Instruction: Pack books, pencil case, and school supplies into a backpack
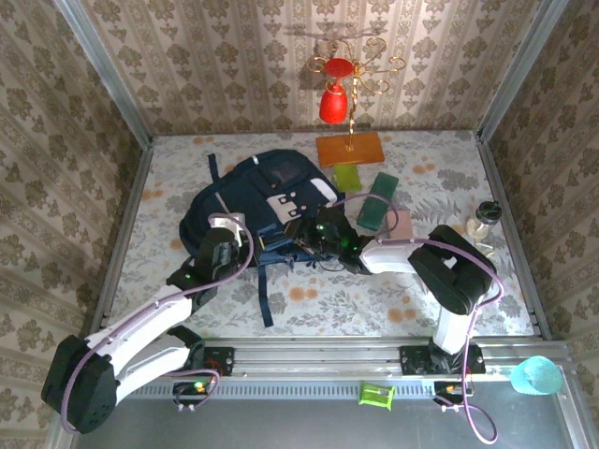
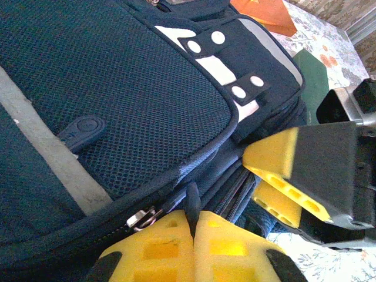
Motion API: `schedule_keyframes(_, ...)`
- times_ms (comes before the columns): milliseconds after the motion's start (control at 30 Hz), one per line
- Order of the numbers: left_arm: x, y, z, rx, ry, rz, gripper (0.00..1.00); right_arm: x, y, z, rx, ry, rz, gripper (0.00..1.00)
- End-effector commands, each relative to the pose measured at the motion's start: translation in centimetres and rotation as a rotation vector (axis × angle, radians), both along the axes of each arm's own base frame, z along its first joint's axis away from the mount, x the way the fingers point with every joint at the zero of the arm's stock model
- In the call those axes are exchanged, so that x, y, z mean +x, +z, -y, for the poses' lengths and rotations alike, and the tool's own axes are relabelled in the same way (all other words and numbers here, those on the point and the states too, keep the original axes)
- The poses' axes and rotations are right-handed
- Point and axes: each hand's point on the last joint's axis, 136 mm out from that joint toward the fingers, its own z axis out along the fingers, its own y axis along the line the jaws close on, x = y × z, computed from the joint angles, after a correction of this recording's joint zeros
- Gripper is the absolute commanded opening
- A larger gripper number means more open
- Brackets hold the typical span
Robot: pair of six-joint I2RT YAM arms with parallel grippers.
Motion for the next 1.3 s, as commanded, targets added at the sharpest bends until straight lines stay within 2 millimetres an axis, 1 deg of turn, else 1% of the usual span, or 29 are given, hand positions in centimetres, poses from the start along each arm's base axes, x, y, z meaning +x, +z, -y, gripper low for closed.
schedule_keyframes(0,-0.8,2.5,1.5,-0.052,-0.088,0.063,0.0,2.8,0.5,1.2,0.009,-0.125,0.033,0.34)
schedule_keyframes(100,-0.9,2.5,0.4,-0.018,-0.058,0.077,0.0,2.9,-0.3,3.1,-0.048,-0.165,0.031,0.19)
schedule_keyframes(200,-0.9,2.6,-0.9,0.013,-0.021,0.096,0.0,3.0,-0.8,5.1,-0.086,-0.187,0.034,0.07)
schedule_keyframes(300,-0.8,2.2,-2.4,0.026,0.021,0.091,0.0,3.0,-1.1,7.0,-0.13,-0.192,0.041,0.0)
schedule_keyframes(400,-0.5,1.5,-3.6,0.023,0.049,0.071,0.0,2.9,-0.9,7.9,-0.145,-0.173,0.055,0.0)
schedule_keyframes(500,-0.2,1.3,-4.4,0.028,0.067,0.066,0.0,2.8,-0.5,8.0,-0.148,-0.144,0.074,0.0)
schedule_keyframes(600,-0.1,0.8,-5.4,0.078,0.089,0.062,0.0,2.8,0.0,8.1,-0.14,-0.113,0.094,0.0)
schedule_keyframes(633,0.2,0.6,-6.2,0.099,0.115,0.063,0.0,2.9,0.2,8.0,-0.137,-0.096,0.1,0.0)
schedule_keyframes(733,0.7,0.1,-7.8,0.136,0.16,0.056,0.0,2.9,0.3,8.1,-0.149,-0.035,0.097,0.0)
schedule_keyframes(833,1.1,0.0,-8.8,0.16,0.182,0.054,0.0,2.8,0.2,7.8,-0.184,0.058,0.087,0.0)
schedule_keyframes(900,1.1,0.1,-8.9,0.171,0.171,0.053,0.0,2.8,0.0,7.7,-0.225,0.125,0.075,0.0)
schedule_keyframes(933,1.1,0.2,-8.6,0.166,0.154,0.052,0.0,2.8,0.0,7.6,-0.246,0.164,0.072,0.0)
schedule_keyframes(967,1.0,0.2,-8.3,0.161,0.134,0.046,0.0,2.9,-0.2,7.5,-0.269,0.196,0.063,0.0)
schedule_keyframes(1033,0.4,0.4,-7.0,0.117,0.07,0.033,0.0,3.3,-0.2,7.2,-0.298,0.255,0.052,0.01)
schedule_keyframes(1133,-0.5,0.9,-5.6,0.051,-0.002,0.018,0.0,3.6,0.3,5.8,-0.265,0.319,0.063,0.02)
schedule_keyframes(1267,-1.9,1.8,-4.7,0.027,-0.055,0.029,0.0,3.9,1.2,3.7,-0.217,0.382,0.08,0.02)
